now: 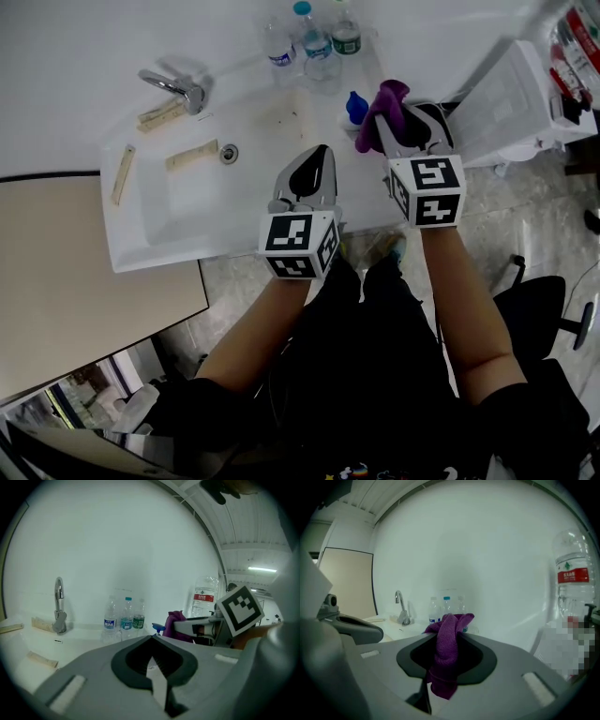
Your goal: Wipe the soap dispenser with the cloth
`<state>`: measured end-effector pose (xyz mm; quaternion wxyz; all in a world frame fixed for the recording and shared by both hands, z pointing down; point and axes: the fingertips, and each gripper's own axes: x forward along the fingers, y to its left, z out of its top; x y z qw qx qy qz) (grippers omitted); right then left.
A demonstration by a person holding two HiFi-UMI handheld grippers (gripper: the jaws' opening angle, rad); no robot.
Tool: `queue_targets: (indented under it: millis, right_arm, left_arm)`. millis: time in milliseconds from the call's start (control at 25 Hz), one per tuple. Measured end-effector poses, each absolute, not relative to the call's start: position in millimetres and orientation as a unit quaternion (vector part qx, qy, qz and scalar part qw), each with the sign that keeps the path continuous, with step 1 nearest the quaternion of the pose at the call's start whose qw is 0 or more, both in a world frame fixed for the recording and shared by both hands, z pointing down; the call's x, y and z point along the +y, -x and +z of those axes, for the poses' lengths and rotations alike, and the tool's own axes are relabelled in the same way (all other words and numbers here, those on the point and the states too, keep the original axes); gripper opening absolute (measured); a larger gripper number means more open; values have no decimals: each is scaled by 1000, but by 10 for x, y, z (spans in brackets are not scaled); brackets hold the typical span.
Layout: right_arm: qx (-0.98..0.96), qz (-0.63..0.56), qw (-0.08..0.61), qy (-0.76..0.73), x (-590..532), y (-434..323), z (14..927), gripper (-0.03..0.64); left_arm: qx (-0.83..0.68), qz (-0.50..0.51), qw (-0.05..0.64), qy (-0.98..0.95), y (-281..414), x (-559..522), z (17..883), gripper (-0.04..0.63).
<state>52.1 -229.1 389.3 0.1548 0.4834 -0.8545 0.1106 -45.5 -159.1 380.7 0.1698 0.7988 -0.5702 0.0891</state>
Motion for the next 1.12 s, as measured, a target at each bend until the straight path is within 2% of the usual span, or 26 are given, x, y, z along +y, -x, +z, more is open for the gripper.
queue_targets:
  millis: [240, 1120]
  right_arm:
    - [-862, 62, 142, -482, -2105, -221, 3720, 132]
    - [-848, 84, 265, -452, -1932, 191, 5016, 132]
  left_arm:
    - [-564, 87, 175, -802, 660, -1558, 3842, 0]
    - [-548, 103, 205, -804, 1166, -1486, 4317, 0]
